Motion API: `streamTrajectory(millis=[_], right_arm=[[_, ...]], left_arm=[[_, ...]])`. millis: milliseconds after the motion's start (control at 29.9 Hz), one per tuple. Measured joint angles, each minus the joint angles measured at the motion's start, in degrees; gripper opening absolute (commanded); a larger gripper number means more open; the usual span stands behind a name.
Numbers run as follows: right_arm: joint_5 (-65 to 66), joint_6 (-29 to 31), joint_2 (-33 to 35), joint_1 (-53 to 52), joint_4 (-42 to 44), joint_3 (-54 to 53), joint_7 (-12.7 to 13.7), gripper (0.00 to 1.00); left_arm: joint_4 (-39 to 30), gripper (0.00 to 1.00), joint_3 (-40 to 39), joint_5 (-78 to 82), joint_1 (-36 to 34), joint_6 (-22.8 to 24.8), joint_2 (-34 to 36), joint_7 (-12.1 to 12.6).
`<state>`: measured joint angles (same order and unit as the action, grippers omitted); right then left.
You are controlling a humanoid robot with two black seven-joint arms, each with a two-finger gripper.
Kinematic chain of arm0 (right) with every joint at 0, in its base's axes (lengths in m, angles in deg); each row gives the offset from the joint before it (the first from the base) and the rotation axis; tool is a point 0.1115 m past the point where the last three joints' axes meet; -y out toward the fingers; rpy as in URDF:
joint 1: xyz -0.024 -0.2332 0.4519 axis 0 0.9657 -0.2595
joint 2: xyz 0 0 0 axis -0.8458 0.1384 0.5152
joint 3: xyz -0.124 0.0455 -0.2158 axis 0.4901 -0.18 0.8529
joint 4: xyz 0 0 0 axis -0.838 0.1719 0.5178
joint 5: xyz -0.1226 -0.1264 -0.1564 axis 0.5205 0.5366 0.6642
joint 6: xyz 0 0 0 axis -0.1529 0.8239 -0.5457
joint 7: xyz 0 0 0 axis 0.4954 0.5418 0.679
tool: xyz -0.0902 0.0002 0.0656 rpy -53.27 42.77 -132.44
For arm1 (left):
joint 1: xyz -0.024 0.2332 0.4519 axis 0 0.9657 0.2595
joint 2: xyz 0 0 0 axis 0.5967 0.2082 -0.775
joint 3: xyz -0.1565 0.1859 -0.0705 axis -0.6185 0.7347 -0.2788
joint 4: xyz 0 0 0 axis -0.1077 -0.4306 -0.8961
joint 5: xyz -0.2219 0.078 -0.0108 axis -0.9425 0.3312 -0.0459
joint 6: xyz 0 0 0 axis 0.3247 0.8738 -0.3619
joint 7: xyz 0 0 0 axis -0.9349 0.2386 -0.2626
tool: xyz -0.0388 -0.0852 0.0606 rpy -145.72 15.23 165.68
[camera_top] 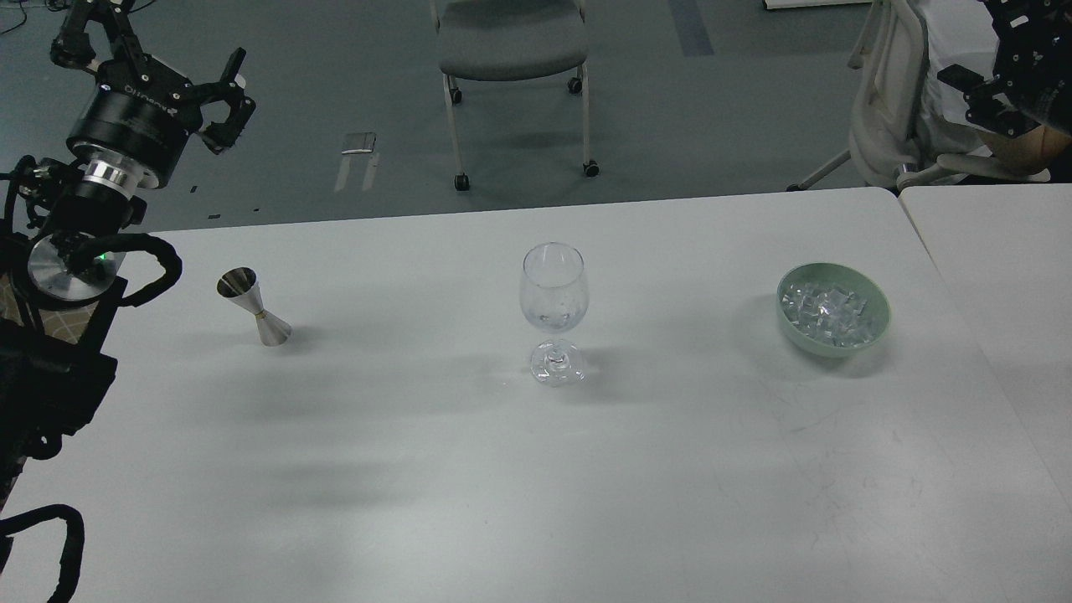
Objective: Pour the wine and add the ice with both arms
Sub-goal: 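Reach the right gripper into the green bowl and grasp ice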
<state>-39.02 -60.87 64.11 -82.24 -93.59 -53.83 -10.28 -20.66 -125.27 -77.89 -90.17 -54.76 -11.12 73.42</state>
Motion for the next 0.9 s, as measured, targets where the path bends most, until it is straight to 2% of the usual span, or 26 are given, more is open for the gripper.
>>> streamTrajectory(millis=[201, 368, 602, 902], right_arm=[[21.52, 0.0, 2.48, -0.17, -9.36, 1.25, -0.01, 1.0], [34.44, 0.03, 4.19, -0.72, -10.79, 5.08, -0.01, 0.99], [38.91, 0.19, 4.83, -4.3, -10.82, 19.11, 0.17, 0.95], [39.2, -1.04, 4.24, -2.05, -15.2, 30.67, 0.62, 0.94]], left_arm=[[-1.73, 0.98, -1.75, 0.0, 2.8, -0.01, -0.32, -0.01], [-1.94, 0.98, -2.87, 0.0, 3.2, 1.18, -0.21, -0.01], [-1.91, 0.98, -2.96, -0.01, 3.26, 1.9, -0.16, -0.01], [-1.39, 0.98, -3.14, 0.0, 3.57, 1.64, -0.76, -0.34]])
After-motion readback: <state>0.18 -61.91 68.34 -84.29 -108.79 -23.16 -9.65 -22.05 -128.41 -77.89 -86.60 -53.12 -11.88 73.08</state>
